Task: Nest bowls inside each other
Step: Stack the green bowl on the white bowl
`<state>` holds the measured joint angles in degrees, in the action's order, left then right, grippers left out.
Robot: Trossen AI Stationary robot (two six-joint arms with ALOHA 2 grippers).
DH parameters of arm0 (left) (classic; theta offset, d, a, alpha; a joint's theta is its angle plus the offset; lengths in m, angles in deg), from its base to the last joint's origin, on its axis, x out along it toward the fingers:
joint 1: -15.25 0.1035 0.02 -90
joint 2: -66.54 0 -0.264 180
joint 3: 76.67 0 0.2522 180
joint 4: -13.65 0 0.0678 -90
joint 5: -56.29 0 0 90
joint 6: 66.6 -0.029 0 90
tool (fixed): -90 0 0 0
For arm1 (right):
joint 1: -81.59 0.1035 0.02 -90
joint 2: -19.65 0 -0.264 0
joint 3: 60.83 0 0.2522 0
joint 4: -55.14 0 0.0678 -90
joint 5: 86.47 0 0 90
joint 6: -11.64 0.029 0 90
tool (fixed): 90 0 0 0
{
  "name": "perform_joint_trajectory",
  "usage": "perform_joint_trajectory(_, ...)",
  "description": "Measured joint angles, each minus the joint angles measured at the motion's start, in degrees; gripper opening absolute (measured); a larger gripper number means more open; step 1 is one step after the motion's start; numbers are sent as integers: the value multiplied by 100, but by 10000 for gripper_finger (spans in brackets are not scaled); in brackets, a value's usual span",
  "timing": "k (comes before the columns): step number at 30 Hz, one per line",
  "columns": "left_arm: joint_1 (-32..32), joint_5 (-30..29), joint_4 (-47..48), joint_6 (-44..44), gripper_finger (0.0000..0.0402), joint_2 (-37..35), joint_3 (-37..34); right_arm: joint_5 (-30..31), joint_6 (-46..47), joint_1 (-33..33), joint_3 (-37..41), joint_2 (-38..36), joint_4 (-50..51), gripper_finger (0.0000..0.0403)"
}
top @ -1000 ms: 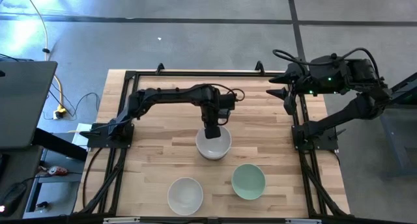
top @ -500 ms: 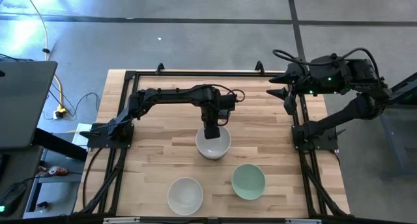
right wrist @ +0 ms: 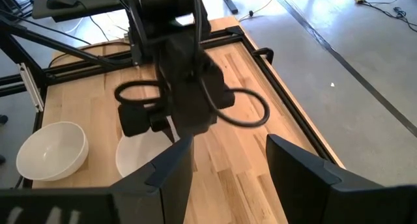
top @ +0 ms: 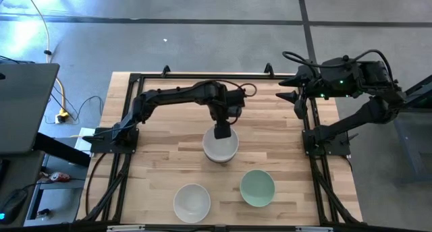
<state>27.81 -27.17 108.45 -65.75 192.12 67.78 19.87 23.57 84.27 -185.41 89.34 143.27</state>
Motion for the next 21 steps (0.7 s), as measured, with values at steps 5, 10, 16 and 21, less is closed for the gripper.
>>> perform_joint_trajectory(5,55,-53,237,-49,176,-4,198,0,2,0,0,0,45,186)
perform_joint_trajectory(10,98,-202,492,-62,173,-4,206,-2,80,0,0,0,126,186)
perform_joint_trajectory(16,70,-290,880,-299,173,-97,149,-229,1440,1,17,11,1475,186)
perform_joint_trajectory(21,13,-78,902,-453,173,-608,123,-903,2071,164,753,-255,1174,186)
